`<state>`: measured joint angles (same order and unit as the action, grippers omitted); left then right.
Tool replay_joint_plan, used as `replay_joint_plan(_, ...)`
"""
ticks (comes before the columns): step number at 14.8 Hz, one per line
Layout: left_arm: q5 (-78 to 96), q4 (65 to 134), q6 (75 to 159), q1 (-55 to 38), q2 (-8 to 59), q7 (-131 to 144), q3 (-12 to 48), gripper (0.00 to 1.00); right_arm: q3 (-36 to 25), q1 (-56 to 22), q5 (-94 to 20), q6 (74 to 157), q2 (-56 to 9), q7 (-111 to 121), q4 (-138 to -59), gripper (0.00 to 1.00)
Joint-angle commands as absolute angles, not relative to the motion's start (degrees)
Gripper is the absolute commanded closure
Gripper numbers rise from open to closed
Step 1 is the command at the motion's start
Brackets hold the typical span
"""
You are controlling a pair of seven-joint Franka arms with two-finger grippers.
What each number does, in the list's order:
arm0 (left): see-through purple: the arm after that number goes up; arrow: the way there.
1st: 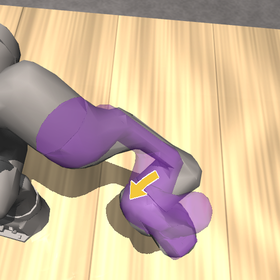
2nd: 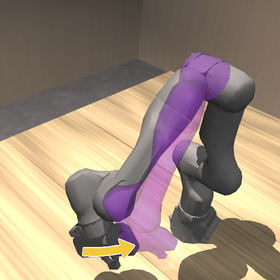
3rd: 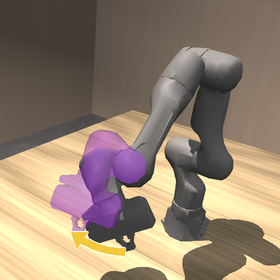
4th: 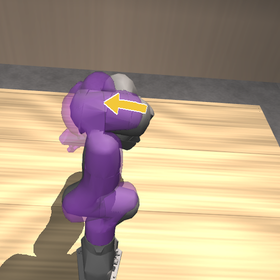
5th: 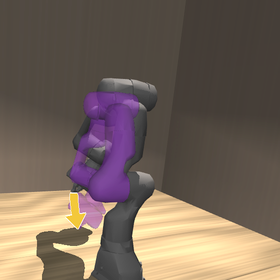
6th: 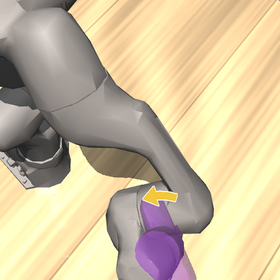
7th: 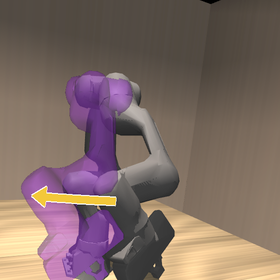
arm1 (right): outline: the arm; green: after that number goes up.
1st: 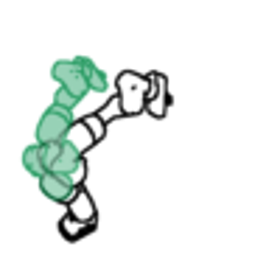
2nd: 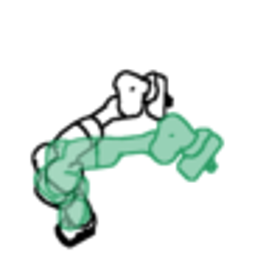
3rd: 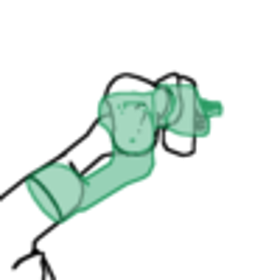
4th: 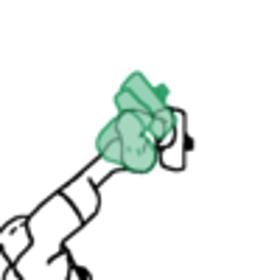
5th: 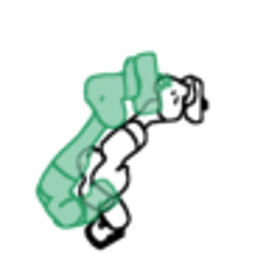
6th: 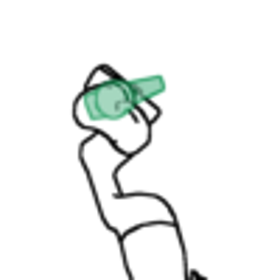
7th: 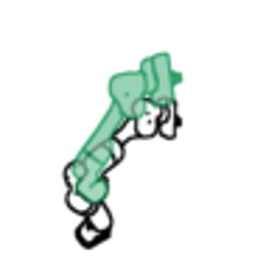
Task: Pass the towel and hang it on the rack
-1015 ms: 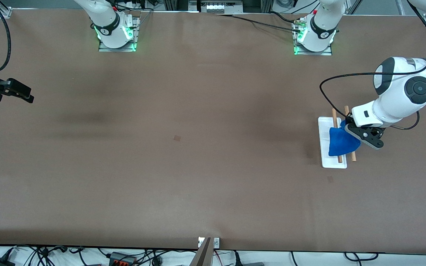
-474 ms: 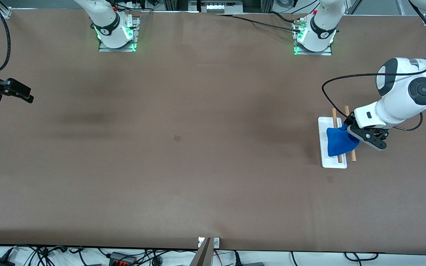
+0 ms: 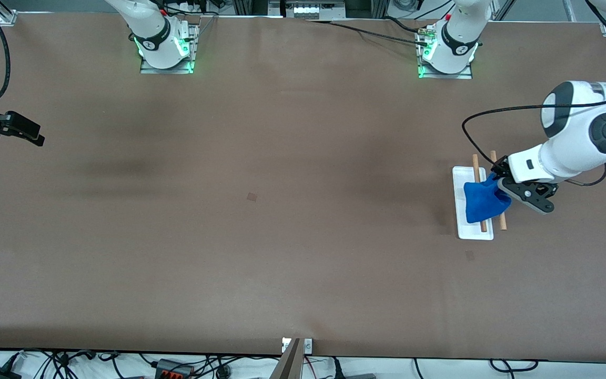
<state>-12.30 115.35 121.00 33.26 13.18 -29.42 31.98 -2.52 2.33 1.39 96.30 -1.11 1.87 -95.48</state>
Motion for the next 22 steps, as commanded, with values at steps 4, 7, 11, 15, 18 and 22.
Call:
replay_joint_plan(4, -11.0, 111.7, 116.5, 33.5, 13.3, -29.0, 32.4, 0.10, -2.1, 2.9, 1.4, 95.3, 0.3, 2.7, -95.3, 0.00)
replay_joint_plan(7, -11.0, 109.2, 112.3, 33.5, 13.1, -27.9, 32.5, 0.03, -2.0, 2.9, 1.4, 95.1, 1.2, 2.7, -95.8, 0.00)
replay_joint_plan(11, -11.0, 104.2, 107.5, 33.0, 13.3, -24.6, 32.5, 0.00, -1.8, 2.6, 1.7, 95.7, 3.8, 2.6, -99.2, 0.00)
replay_joint_plan(15, -10.0, 99.1, 102.5, 32.5, 13.4, -24.4, 32.6, 0.00, -1.7, 2.5, 1.7, 96.2, 4.0, 2.5, -101.2, 0.00)
replay_joint_plan(18, -9.2, 95.5, 99.2, 32.5, 13.5, -24.3, 32.5, 0.00, -1.7, 2.5, 1.7, 98.7, 5.3, 2.5, -104.0, 0.00)
replay_joint_plan(22, -7.2, 90.3, 95.5, 33.0, 13.7, -24.1, 32.3, 0.00, -1.6, 2.5, 1.6, 99.4, 6.2, 2.6, -105.2, 0.00)
